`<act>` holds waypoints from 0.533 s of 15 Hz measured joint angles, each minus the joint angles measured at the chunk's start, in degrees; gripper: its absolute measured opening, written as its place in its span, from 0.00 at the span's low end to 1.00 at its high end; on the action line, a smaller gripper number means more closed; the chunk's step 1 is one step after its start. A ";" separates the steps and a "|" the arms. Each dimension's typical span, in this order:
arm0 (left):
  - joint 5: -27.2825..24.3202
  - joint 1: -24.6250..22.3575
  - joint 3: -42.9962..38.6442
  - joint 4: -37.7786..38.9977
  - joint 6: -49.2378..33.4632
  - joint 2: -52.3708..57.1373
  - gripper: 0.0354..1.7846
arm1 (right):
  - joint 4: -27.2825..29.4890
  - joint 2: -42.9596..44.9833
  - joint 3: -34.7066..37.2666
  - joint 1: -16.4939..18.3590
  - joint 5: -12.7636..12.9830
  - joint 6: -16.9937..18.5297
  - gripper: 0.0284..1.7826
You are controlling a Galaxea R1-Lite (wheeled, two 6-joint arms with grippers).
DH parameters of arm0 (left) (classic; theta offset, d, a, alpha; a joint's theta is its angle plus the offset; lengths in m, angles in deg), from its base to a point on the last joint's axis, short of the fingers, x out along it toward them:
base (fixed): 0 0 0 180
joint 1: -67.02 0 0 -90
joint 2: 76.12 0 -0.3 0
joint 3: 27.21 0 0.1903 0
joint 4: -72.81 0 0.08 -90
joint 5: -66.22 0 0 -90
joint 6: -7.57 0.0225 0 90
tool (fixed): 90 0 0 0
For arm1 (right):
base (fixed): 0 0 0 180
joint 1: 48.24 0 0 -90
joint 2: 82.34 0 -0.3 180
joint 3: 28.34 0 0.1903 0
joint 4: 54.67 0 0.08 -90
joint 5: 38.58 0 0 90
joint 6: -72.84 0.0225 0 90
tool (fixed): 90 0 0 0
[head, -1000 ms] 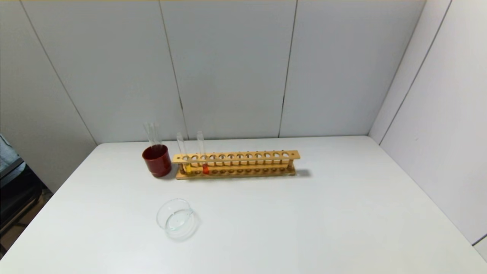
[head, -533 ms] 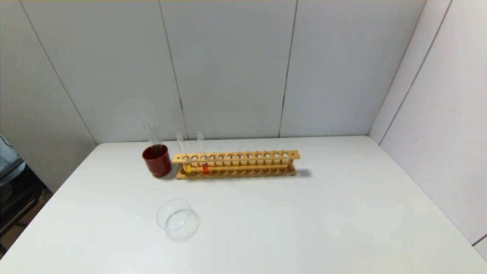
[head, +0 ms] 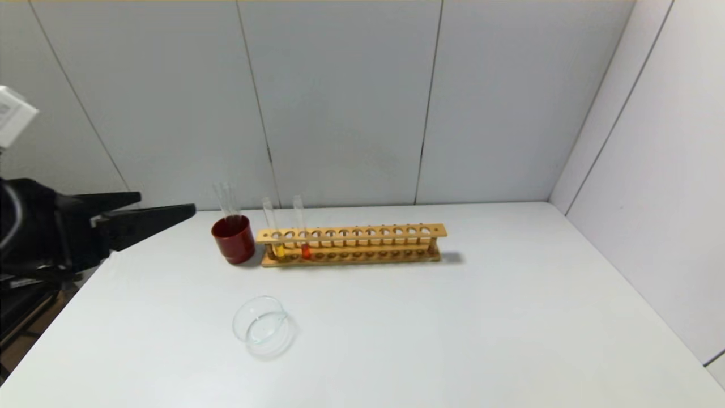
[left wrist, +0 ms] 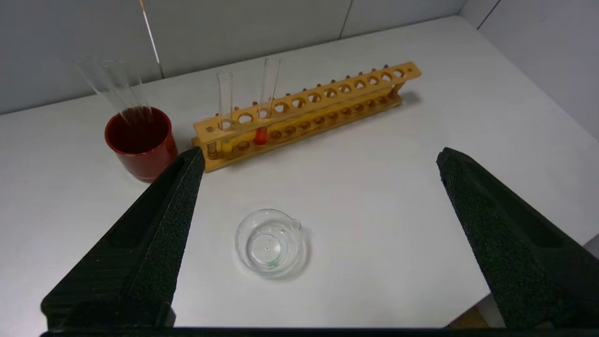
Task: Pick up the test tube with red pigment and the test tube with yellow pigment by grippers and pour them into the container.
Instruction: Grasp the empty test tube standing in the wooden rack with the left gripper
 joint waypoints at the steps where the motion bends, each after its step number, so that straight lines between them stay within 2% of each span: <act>1: 2.54 1.29 0.00 1.90 0.78 -3.45 0.98 | -0.02 0.00 0.00 0.00 0.00 0.00 0.98; 6: 16.52 5.95 -0.15 15.26 6.19 -19.41 0.98 | -0.02 0.00 0.00 0.00 0.00 0.02 0.98; 8: 20.49 7.23 -0.28 20.11 6.42 -24.45 0.98 | -0.02 0.00 0.00 0.00 0.00 0.00 0.98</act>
